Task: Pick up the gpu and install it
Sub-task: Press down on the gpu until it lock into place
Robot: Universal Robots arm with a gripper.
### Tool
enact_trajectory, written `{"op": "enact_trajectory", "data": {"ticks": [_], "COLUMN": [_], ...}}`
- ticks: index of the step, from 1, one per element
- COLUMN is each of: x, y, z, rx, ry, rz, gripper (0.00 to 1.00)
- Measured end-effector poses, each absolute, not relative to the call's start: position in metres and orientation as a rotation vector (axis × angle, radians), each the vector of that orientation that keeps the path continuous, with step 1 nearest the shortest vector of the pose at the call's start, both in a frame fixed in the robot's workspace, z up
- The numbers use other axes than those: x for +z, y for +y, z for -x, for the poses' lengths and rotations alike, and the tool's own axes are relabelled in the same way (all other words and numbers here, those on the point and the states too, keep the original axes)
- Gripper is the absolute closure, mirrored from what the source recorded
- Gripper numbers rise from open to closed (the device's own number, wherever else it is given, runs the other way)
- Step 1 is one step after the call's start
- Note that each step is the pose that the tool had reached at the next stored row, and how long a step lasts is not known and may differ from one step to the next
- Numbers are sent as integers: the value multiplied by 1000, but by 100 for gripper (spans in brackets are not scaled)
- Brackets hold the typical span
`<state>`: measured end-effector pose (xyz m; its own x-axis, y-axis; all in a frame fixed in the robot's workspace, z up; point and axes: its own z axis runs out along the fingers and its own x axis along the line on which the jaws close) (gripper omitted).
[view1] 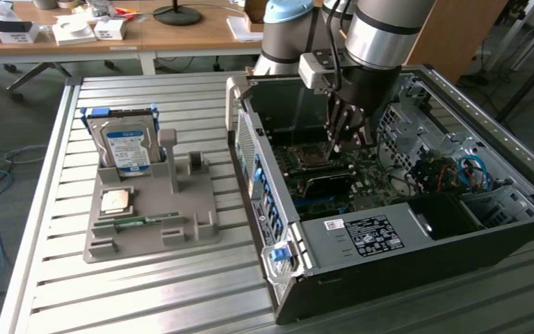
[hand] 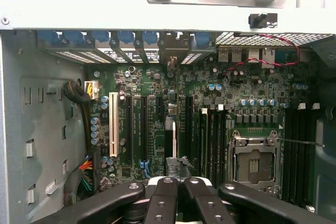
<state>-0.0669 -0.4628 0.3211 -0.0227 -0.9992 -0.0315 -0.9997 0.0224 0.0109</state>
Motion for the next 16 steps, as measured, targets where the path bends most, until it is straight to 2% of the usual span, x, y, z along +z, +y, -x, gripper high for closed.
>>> {"op": "enact_trajectory", "data": {"ticks": [16], "x": [313], "y": [-463], "z": [67], "rx": [51], "ry": [2233], "rz": [2184], "gripper": [89]}}
